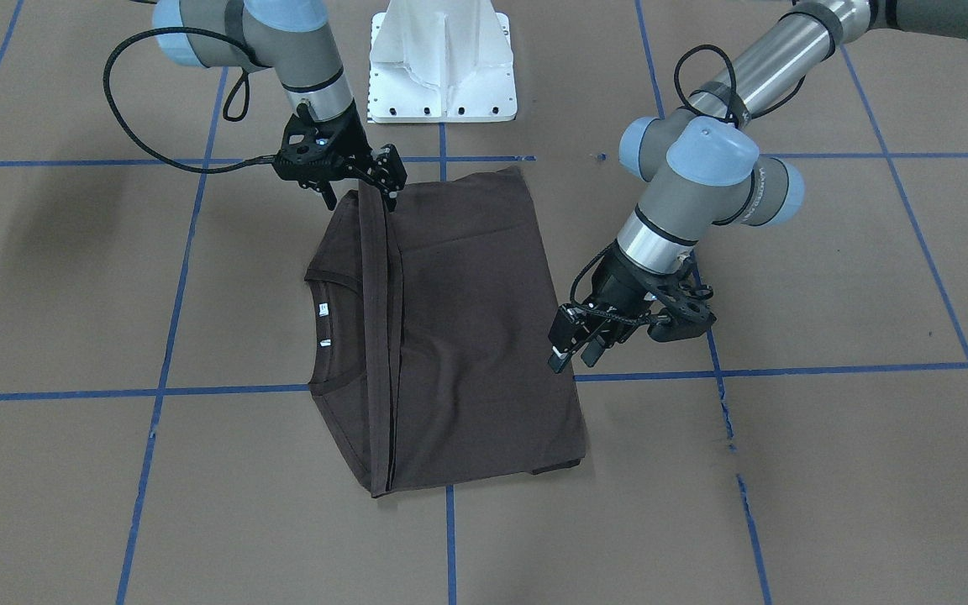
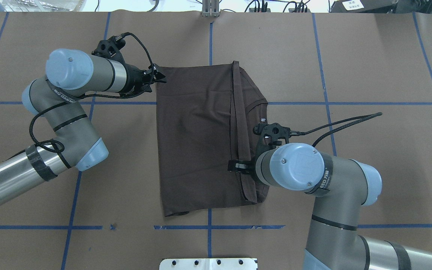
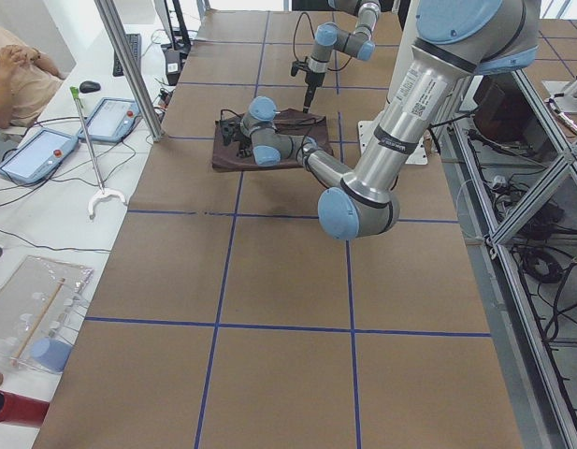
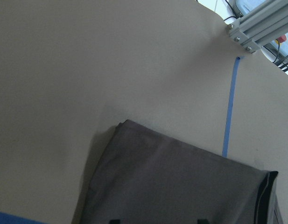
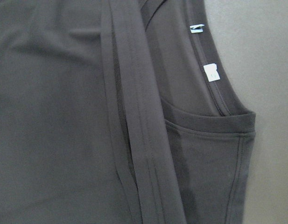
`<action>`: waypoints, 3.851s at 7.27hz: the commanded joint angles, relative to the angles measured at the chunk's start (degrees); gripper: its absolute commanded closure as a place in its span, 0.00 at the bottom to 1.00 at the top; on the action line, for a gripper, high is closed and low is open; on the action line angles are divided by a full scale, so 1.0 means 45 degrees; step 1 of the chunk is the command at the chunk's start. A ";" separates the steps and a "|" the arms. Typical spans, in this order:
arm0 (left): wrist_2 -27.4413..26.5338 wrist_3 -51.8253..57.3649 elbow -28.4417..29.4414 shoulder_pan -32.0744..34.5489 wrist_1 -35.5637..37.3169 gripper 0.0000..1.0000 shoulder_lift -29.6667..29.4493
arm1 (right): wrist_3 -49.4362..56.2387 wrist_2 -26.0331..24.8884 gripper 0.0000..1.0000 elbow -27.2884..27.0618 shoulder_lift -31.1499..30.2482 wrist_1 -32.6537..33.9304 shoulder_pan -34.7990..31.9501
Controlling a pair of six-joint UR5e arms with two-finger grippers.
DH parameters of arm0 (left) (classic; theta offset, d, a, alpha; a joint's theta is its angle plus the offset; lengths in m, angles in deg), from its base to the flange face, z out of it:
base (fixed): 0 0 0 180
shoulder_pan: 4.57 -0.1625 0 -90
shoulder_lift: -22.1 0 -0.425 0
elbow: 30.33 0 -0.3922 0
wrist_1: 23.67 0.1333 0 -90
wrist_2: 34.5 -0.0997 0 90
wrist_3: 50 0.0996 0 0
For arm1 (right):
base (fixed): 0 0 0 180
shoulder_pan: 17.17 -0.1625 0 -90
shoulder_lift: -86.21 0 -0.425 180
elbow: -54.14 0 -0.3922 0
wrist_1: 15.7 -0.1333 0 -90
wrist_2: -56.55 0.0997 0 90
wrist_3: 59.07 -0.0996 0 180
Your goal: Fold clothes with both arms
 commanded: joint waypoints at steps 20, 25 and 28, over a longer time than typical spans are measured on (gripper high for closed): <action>0.0055 -0.0048 -0.0486 -0.0003 -0.0022 0.36 0.0378 | 0.6932 -0.0629 0.00 0.1405 0.0894 0.1842 0.0316; 0.0055 -0.0048 -0.0544 -0.0003 -0.0022 0.36 0.0474 | 0.6833 -0.0648 0.00 0.1502 0.0641 0.1881 0.0728; 0.0055 -0.0029 -0.0642 0.0016 -0.0022 0.36 0.0554 | 0.7261 -0.0492 0.00 0.1464 0.0233 0.1862 0.0222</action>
